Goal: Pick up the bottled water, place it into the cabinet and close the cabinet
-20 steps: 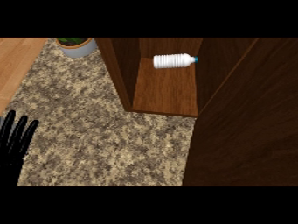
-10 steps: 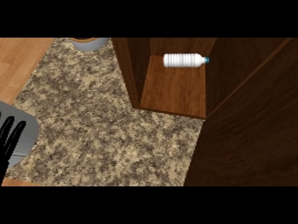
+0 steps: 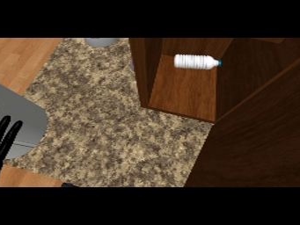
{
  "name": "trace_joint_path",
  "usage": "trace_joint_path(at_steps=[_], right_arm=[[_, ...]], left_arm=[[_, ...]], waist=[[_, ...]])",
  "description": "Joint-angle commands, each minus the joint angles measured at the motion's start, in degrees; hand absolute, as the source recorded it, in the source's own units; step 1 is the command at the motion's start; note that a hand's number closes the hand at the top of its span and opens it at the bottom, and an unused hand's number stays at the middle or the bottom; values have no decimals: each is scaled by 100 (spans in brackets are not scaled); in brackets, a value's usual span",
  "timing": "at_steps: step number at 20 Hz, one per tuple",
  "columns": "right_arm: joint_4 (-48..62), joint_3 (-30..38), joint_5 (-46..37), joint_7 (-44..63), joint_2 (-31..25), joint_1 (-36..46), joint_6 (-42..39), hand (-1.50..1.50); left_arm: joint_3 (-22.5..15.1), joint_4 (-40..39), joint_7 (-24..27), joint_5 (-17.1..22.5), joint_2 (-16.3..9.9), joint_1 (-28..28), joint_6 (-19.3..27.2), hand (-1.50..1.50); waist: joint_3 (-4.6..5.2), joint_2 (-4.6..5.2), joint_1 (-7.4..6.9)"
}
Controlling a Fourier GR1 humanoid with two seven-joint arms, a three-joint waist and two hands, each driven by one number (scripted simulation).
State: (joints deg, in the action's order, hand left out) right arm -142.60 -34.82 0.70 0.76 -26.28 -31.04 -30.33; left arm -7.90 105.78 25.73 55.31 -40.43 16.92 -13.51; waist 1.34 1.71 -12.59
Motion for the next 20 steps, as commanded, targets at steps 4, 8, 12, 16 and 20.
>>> trace_joint_path(at_steps=[4, 8, 12, 16, 20], right_arm=[[-71, -698, -153, 603, 135, 901, -244, 150], [-92, -618, -91, 720, 41, 998, -288, 150], [-75, -491, -105, 764, -52, 1205, -360, 150], [15, -417, 1, 755, 78, 1308, -258, 150], [64, -383, 197, 733, 206, 1265, -177, 150]], left_arm=[[117, -98, -86, 81, -167, -16, -162, -150], [175, -98, -92, 116, -207, -32, -201, -150], [187, -171, -94, 126, -198, -81, -225, -150], [266, -167, -91, 217, -230, -97, -291, -150], [272, -209, -56, 220, -189, -147, -307, -150]], waist=[[18, 12, -114], [33, 4, -91], [48, 29, -43], [37, 41, -61], [44, 119, -42]])
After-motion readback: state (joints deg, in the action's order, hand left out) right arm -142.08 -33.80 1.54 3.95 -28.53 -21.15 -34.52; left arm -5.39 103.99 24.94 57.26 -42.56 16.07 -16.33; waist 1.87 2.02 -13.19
